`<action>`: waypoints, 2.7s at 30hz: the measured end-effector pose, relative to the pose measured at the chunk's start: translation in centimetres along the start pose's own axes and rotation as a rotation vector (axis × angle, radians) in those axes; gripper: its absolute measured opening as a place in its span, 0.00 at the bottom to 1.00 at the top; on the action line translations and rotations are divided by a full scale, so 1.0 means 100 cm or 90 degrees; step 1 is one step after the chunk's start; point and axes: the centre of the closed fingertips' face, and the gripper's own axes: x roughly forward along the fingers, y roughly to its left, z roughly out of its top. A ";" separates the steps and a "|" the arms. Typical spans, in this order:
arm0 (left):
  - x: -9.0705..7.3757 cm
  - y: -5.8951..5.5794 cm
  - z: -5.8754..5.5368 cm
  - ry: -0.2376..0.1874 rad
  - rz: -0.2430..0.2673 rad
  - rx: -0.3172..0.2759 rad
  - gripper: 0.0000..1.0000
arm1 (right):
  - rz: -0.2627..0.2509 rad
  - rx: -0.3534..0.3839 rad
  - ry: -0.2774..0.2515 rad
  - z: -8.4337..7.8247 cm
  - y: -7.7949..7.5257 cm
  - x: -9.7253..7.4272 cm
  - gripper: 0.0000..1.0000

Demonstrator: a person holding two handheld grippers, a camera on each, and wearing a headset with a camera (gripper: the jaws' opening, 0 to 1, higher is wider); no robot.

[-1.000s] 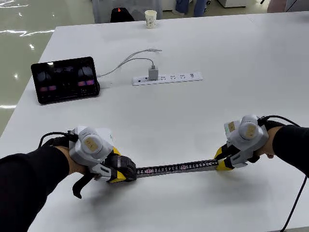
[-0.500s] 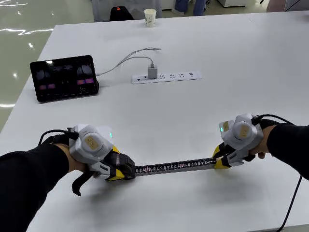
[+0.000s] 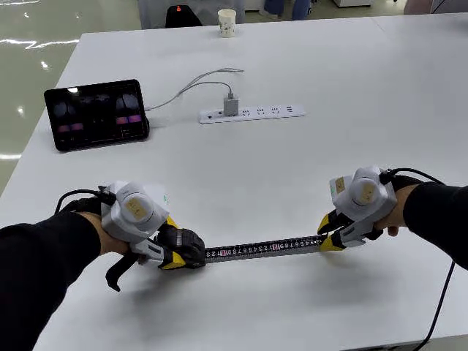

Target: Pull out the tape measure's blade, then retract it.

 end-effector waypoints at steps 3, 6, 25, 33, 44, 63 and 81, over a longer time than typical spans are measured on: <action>-0.004 0.002 0.000 -0.003 0.006 -0.015 0.38 | -0.004 -0.006 -0.002 0.003 0.000 -0.002 0.16; -0.007 0.003 0.000 -0.008 0.010 -0.025 0.39 | -0.009 -0.007 -0.005 0.004 0.000 -0.004 0.17; -0.040 0.003 -0.013 -0.094 0.065 -0.211 0.55 | -0.130 0.192 -0.100 -0.011 -0.002 -0.042 0.33; -0.055 0.001 -0.034 -0.114 0.107 -0.281 0.61 | -0.172 0.239 -0.130 -0.021 0.009 -0.060 0.41; -0.069 -0.009 -0.059 -0.143 0.161 -0.362 0.68 | -0.240 0.289 -0.171 -0.037 0.015 -0.085 0.52; -0.082 -0.037 -0.076 -0.173 0.204 -0.403 0.93 | -0.283 0.334 -0.198 -0.067 0.046 -0.102 0.72; -0.093 -0.049 -0.082 -0.199 0.229 -0.392 0.99 | -0.278 0.357 -0.229 -0.077 0.072 -0.101 0.99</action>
